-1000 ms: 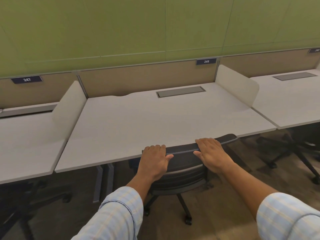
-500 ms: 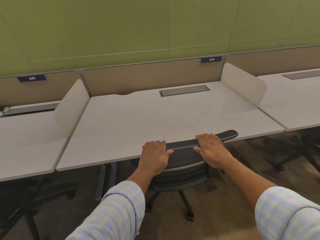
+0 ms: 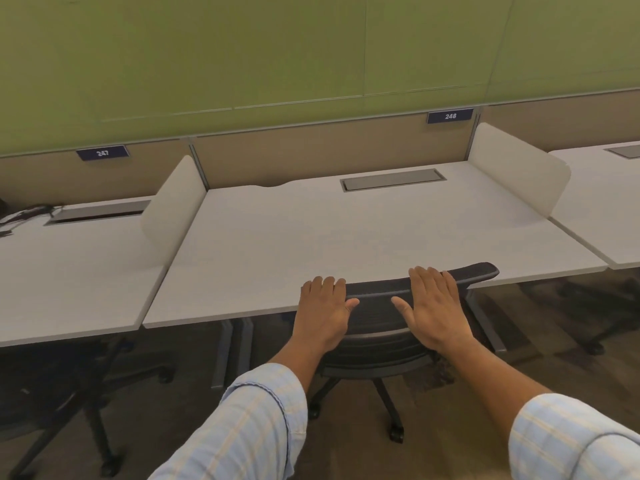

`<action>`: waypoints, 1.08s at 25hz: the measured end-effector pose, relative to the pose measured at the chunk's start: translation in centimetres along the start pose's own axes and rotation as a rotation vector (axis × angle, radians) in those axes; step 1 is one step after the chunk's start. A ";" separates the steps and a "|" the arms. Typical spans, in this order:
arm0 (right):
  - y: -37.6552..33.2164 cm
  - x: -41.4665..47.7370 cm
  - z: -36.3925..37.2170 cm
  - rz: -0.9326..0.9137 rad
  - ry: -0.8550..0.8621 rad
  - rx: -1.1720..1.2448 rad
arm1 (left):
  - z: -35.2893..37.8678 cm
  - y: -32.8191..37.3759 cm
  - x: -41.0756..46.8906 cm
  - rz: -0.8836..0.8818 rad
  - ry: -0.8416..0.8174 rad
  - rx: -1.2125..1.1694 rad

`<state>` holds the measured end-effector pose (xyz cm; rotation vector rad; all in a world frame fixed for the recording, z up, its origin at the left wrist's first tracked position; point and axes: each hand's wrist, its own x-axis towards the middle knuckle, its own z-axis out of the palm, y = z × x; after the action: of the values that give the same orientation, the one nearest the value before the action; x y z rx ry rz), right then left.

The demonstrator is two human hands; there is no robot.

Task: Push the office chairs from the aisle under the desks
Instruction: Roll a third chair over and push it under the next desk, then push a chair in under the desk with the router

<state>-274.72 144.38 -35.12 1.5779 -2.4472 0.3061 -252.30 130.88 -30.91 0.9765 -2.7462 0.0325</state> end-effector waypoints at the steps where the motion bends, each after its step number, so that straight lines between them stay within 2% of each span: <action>1: -0.2 -0.3 0.3 0.029 0.011 -0.004 | 0.3 0.4 -0.3 0.003 -0.002 -0.003; 11: -11.1 -3.4 0.9 0.002 -0.043 -0.017 | -0.8 -7.1 -11.3 -0.006 -0.106 0.003; 18: -27.7 -7.1 1.9 -0.153 -0.087 0.051 | -3.0 -19.0 -24.7 -0.110 -0.133 0.101; 20: -34.1 -8.5 2.2 -0.220 -0.096 0.063 | -4.0 -23.3 -29.1 -0.184 -0.124 0.100; 21: -34.8 -8.9 2.5 -0.213 -0.095 0.068 | -4.3 -23.6 -29.7 -0.192 -0.138 0.101; 25: -47.8 -11.3 2.8 -0.362 -0.115 0.105 | -6.1 -32.1 -39.5 -0.340 -0.108 0.135; 27: -51.2 -11.8 2.8 -0.381 -0.086 0.136 | -6.8 -34.3 -42.1 -0.385 -0.126 0.140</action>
<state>-223.44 133.21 -38.18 2.1079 -2.1576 0.3500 -197.75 130.97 -35.41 1.5792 -2.6419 0.1025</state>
